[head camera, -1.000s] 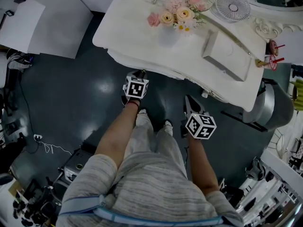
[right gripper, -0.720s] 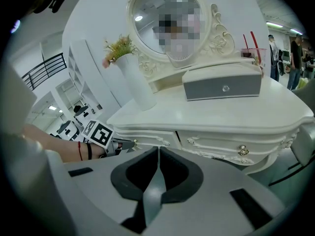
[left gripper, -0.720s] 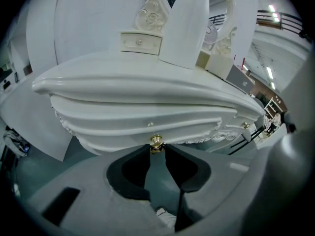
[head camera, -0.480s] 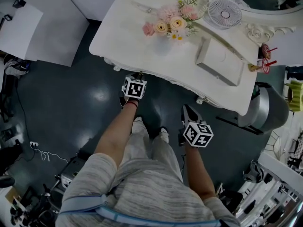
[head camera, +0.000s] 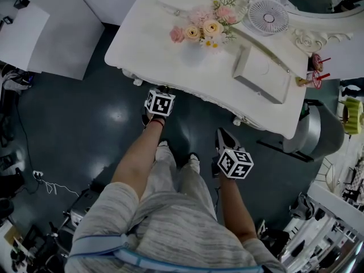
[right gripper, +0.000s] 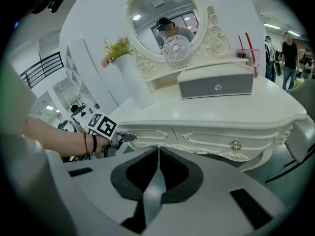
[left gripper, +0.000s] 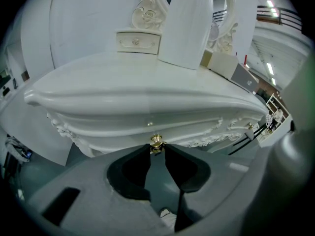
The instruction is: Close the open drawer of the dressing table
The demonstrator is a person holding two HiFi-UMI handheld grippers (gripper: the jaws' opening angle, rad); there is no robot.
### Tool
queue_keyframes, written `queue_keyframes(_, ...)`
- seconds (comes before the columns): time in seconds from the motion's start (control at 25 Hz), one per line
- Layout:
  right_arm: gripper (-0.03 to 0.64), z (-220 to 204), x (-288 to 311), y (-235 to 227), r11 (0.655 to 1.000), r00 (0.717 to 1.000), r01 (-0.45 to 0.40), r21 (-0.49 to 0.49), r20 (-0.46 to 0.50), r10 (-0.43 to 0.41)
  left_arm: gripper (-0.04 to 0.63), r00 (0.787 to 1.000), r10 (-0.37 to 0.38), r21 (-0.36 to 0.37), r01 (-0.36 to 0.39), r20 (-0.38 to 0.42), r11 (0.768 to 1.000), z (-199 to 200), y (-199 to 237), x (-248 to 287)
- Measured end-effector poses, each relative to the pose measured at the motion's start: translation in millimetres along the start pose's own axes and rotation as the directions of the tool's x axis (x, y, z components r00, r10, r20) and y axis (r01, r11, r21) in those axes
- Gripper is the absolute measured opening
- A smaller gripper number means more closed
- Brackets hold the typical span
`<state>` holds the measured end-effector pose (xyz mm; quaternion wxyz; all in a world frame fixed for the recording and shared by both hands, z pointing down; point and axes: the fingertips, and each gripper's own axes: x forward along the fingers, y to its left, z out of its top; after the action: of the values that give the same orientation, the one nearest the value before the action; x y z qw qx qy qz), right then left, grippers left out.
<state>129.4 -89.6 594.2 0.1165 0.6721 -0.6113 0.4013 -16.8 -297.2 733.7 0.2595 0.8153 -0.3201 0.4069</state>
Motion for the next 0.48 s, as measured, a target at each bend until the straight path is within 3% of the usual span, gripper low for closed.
queue_keyframes(0.24, 0.020, -3, 1, 4, 1.000, 1.000, -0.005, -0.011, -0.012, 0.005, 0.109, 0.999, -0.043, 0.011, 0.043, 0.014, 0.999, -1, -5, 1)
queue_keyframes(0.48, 0.020, -3, 1, 7, 1.000, 1.000, -0.012, -0.018, -0.010, 0.012, 0.253, 0.996, -0.074, 0.028, 0.073, 0.053, 0.997, 4, -13, -8)
